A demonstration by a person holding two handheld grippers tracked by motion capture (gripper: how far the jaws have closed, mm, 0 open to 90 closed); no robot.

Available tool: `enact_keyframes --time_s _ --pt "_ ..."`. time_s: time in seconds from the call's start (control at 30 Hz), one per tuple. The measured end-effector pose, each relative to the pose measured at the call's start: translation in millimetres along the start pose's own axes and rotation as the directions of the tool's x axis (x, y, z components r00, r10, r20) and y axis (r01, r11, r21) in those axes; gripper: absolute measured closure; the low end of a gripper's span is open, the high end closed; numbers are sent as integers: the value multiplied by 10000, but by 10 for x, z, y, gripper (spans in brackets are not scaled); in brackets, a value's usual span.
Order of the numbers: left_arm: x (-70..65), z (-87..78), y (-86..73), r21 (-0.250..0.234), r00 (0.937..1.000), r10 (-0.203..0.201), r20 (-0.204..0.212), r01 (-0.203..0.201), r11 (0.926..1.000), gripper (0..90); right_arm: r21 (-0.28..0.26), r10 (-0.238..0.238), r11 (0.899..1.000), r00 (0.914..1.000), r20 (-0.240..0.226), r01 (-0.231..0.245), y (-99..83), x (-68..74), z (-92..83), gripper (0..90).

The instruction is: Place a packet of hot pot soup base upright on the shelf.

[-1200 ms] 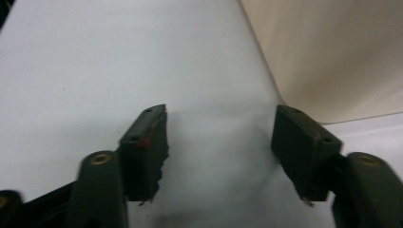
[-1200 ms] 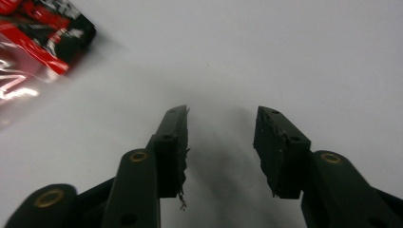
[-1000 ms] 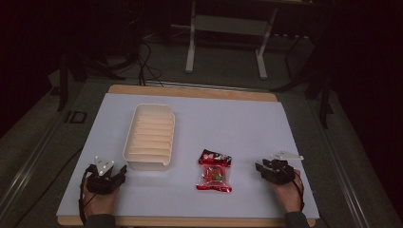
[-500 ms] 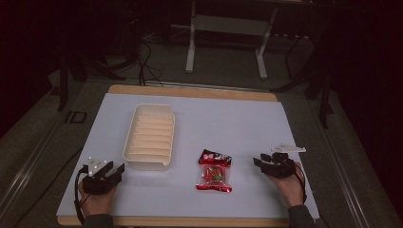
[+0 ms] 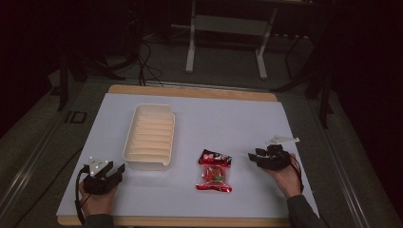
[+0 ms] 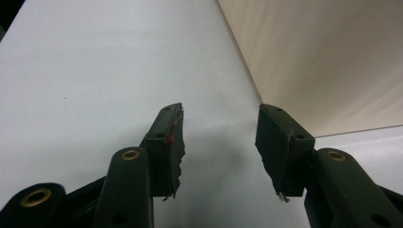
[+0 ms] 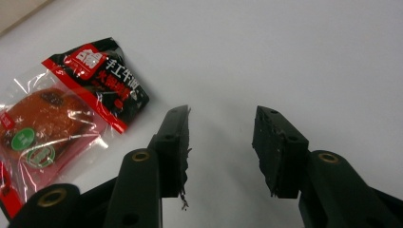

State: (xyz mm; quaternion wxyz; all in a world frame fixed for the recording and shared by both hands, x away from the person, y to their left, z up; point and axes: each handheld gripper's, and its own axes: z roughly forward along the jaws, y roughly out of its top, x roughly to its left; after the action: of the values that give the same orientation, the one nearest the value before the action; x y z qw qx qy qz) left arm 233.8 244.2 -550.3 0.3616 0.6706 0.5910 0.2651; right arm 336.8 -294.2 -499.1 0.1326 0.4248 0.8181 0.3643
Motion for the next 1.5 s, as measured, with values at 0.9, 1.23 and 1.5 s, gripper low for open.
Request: enact_keyframes --time_s 0.9,1.23,1.5 --pt "7 -5 0 -34 10000 -55 -40 55 10000 519 500 -345 9980 9973 -651 378 338 126 249 497" --pt "-4 0 1 7 10000 4 -62 -4 10000 517 733 -660 9947 9940 -872 725 440 186 339 520" --pt "-5 -1 2 8 10000 8 -59 -8 10000 518 942 -919 9904 9913 -945 1008 513 269 429 504"
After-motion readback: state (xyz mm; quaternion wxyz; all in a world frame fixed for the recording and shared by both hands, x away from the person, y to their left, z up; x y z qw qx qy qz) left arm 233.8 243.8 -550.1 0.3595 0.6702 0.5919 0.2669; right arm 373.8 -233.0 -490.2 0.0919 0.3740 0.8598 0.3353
